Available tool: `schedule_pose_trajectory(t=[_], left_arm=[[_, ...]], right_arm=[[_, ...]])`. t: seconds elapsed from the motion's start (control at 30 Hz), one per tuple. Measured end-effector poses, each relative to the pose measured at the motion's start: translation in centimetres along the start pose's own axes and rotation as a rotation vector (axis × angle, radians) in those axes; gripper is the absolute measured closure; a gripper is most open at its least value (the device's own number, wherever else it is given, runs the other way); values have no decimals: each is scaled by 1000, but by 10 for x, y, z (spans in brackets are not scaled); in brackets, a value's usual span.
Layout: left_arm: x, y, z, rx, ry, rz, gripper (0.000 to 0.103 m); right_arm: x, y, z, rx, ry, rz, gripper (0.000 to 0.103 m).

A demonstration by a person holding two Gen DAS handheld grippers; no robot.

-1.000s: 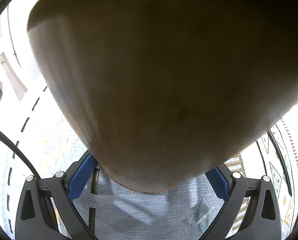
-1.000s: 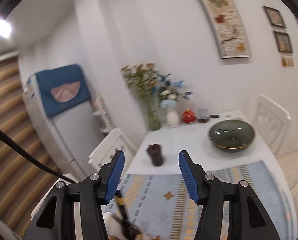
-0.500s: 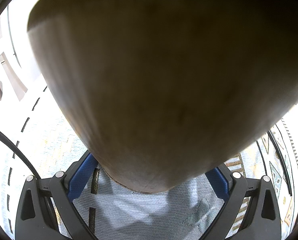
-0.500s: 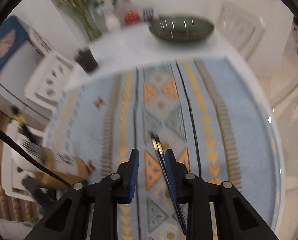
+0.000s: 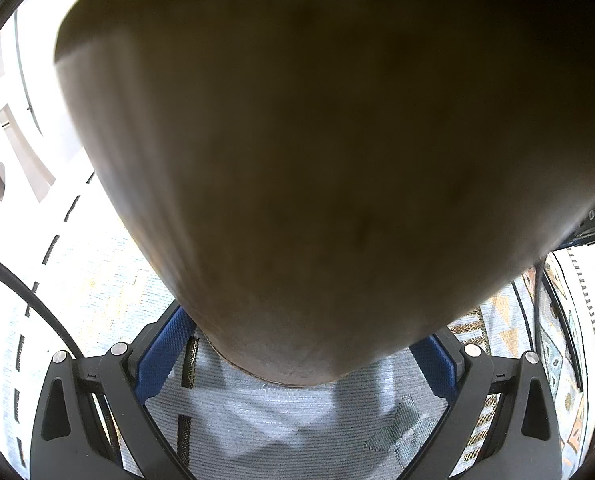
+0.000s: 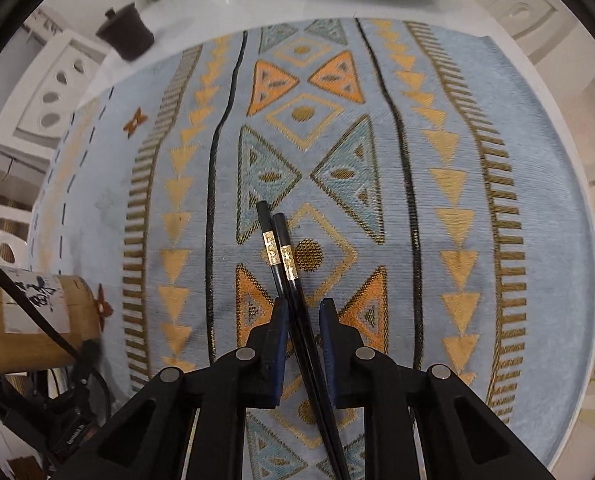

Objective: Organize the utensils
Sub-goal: 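Grasp the pair of black chopsticks with the right tool and lift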

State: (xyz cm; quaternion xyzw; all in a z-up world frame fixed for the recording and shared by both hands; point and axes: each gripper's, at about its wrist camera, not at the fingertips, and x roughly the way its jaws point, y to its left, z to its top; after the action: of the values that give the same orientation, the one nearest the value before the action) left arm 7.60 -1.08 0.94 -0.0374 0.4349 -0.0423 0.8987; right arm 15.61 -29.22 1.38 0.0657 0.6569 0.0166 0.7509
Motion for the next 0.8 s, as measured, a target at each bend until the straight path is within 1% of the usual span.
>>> schedule_pose_trajectory(t=[0.07, 0.17, 0.27, 0.33, 0.43, 0.53, 0.67, 0.73, 0.8], left_arm=[[0, 0, 0, 0, 0, 0, 3], [0, 0, 0, 0, 0, 0, 3], [0, 0, 0, 0, 0, 0, 3], [0, 0, 0, 0, 0, 0, 3], [0, 0, 0, 0, 0, 0, 3], [0, 0, 0, 0, 0, 0, 3], [0, 0, 0, 0, 0, -1, 3], [0, 0, 0, 0, 0, -1, 3], [0, 0, 0, 0, 0, -1, 3]], right_arm=[[3, 2, 0, -29, -1, -37, 88], [3, -2, 0, -46, 11, -47, 88], [8, -8, -2, -57, 66, -44, 88], [9, -5, -3, -86, 70, -50, 88], [11, 1, -3, -125, 94, -85, 87], [15, 8, 1, -134, 119, -141, 86], [17, 20, 1, -187, 88, -187, 86], [16, 28, -4, -226, 50, -211, 90], [13, 30, -11, -229, 18, -207, 97]])
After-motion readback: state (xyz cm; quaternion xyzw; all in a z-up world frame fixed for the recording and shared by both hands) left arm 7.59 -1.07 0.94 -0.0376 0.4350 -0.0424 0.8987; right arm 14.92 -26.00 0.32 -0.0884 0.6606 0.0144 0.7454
